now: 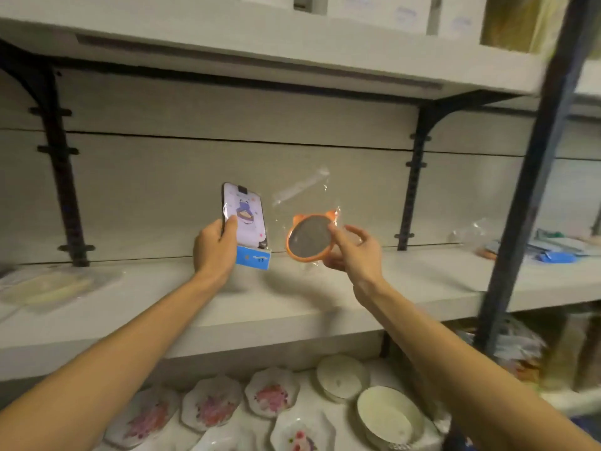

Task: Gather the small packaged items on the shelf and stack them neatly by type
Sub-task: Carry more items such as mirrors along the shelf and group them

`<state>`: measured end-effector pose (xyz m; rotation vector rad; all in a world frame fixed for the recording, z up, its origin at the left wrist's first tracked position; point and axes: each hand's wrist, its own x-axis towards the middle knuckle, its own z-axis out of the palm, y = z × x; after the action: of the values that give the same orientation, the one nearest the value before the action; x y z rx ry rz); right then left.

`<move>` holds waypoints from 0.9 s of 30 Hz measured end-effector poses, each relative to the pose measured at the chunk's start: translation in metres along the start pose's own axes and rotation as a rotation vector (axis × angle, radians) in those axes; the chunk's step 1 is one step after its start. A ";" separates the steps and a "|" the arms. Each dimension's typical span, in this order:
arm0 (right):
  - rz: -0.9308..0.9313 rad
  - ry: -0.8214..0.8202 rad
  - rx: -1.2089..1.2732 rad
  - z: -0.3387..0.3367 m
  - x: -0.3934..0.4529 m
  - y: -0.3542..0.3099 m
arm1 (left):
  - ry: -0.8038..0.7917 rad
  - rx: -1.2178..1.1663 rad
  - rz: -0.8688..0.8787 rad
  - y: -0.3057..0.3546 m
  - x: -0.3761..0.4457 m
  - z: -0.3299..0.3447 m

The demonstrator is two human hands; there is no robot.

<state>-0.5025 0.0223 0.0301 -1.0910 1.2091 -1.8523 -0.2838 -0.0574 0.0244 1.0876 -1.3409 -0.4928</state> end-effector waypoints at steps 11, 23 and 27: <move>-0.391 0.415 -0.188 -0.253 -0.028 -0.067 | -0.343 -0.003 0.359 0.099 -0.134 0.204; -0.098 0.766 -0.146 -0.460 -0.037 -0.055 | -0.749 0.010 0.297 0.158 -0.258 0.382; -0.061 0.770 -0.121 -0.503 -0.021 -0.042 | -0.715 0.003 0.132 0.163 -0.255 0.439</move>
<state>-0.9482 0.2459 -0.0491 -0.4565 1.7316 -2.3655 -0.7973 0.0776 -0.0296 0.8401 -2.0181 -0.8261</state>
